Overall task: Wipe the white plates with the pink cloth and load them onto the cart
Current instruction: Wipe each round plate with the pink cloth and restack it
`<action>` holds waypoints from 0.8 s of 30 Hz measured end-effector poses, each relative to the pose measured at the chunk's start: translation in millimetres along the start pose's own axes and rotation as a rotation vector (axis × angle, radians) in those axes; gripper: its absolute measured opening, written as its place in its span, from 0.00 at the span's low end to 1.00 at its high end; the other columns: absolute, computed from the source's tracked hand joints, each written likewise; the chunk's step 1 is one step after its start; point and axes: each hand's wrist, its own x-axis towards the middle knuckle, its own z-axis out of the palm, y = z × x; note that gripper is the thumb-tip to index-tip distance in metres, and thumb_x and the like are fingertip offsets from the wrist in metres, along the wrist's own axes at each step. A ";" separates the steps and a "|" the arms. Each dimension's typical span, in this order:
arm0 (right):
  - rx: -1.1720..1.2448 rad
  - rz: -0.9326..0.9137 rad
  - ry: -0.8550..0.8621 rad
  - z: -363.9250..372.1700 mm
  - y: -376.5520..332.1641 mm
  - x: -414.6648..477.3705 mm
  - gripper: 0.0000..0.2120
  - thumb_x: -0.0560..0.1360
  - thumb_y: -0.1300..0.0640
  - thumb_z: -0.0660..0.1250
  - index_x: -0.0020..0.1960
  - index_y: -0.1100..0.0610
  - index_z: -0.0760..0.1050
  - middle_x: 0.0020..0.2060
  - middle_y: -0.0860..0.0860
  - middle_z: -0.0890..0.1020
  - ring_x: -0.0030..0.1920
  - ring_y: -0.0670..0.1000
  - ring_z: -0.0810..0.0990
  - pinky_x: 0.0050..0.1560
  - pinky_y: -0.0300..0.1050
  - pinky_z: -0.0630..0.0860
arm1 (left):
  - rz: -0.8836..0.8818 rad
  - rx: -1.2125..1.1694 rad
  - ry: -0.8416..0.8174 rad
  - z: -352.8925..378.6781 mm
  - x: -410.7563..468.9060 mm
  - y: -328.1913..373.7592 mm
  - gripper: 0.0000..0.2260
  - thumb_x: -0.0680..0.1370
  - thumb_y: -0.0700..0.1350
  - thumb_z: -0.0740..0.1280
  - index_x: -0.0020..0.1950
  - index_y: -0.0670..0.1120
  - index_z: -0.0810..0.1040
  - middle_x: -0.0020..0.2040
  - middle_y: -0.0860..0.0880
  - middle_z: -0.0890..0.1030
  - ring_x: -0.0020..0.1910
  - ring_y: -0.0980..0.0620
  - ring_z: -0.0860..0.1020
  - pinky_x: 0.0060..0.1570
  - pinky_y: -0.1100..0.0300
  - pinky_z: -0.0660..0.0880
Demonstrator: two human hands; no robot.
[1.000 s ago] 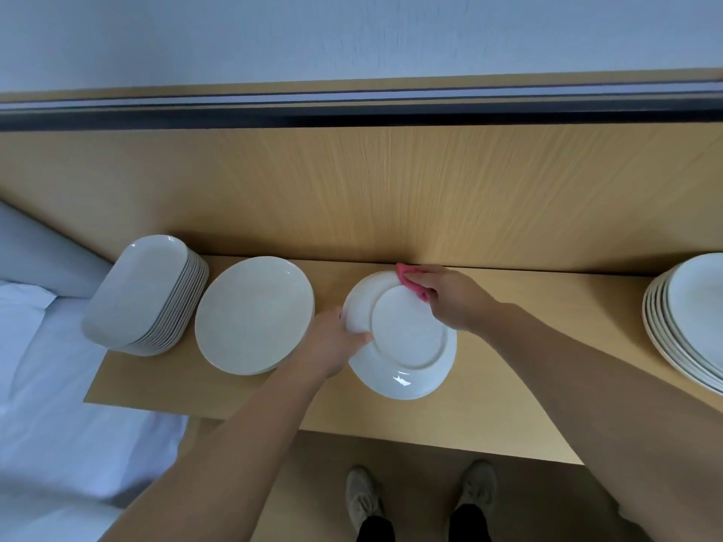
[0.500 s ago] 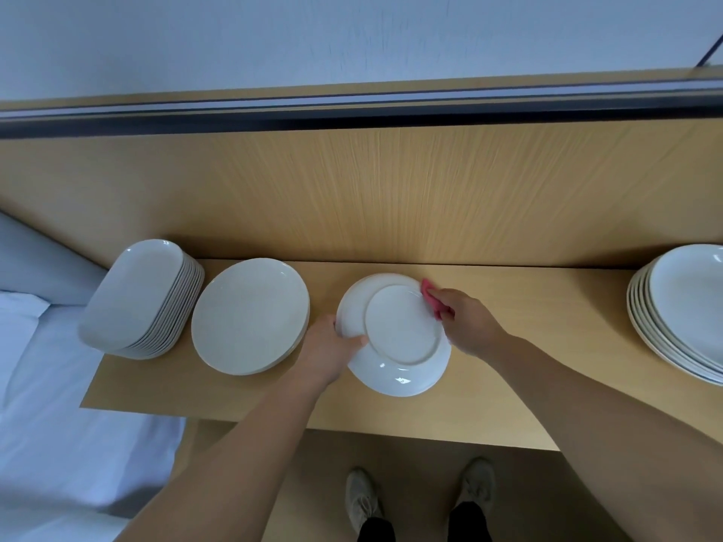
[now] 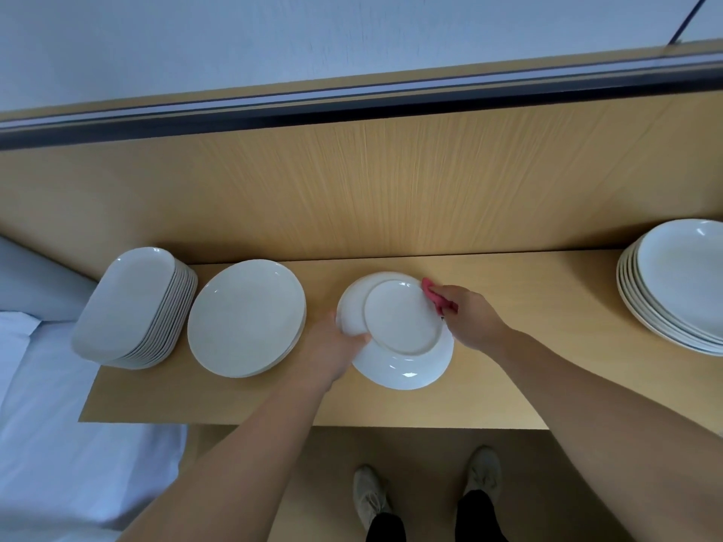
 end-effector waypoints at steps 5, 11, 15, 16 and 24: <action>0.144 0.065 0.092 12.1 4.0 -26.0 0.21 0.81 0.60 0.57 0.71 0.44 0.71 0.55 0.42 0.78 0.51 0.44 0.77 0.44 0.21 0.68 | 0.003 0.009 0.014 1.7 1.5 -9.5 0.20 0.74 0.48 0.73 0.61 0.52 0.68 0.55 0.52 0.75 0.56 0.48 0.74 0.59 0.46 0.75; 0.195 0.086 0.285 45.3 10.9 -61.5 0.25 0.79 0.67 0.57 0.72 0.49 0.69 0.66 0.43 0.75 0.65 0.43 0.72 0.62 0.32 0.64 | 0.028 -0.078 0.021 9.8 1.0 -14.1 0.23 0.71 0.46 0.74 0.64 0.49 0.71 0.57 0.50 0.78 0.55 0.49 0.77 0.55 0.49 0.77; 0.085 0.046 0.349 59.5 12.0 -73.9 0.24 0.79 0.68 0.57 0.72 0.54 0.69 0.69 0.50 0.73 0.70 0.50 0.69 0.65 0.36 0.63 | 0.028 -0.105 0.042 17.9 0.9 -15.9 0.19 0.72 0.45 0.73 0.61 0.48 0.73 0.53 0.50 0.79 0.51 0.50 0.78 0.46 0.52 0.78; 0.056 0.038 0.367 62.8 10.8 -77.6 0.23 0.79 0.68 0.58 0.72 0.56 0.70 0.69 0.52 0.72 0.71 0.52 0.67 0.65 0.36 0.62 | 0.017 -0.127 0.052 20.1 0.8 -17.3 0.16 0.72 0.43 0.73 0.58 0.49 0.74 0.50 0.50 0.79 0.49 0.51 0.78 0.46 0.50 0.79; -0.026 0.019 0.533 100.3 -4.0 -103.0 0.21 0.76 0.71 0.63 0.67 0.61 0.75 0.67 0.58 0.74 0.65 0.61 0.74 0.59 0.43 0.71 | -0.035 -0.243 0.099 42.5 0.2 -21.5 0.19 0.71 0.44 0.73 0.57 0.49 0.68 0.50 0.50 0.78 0.50 0.47 0.78 0.51 0.48 0.79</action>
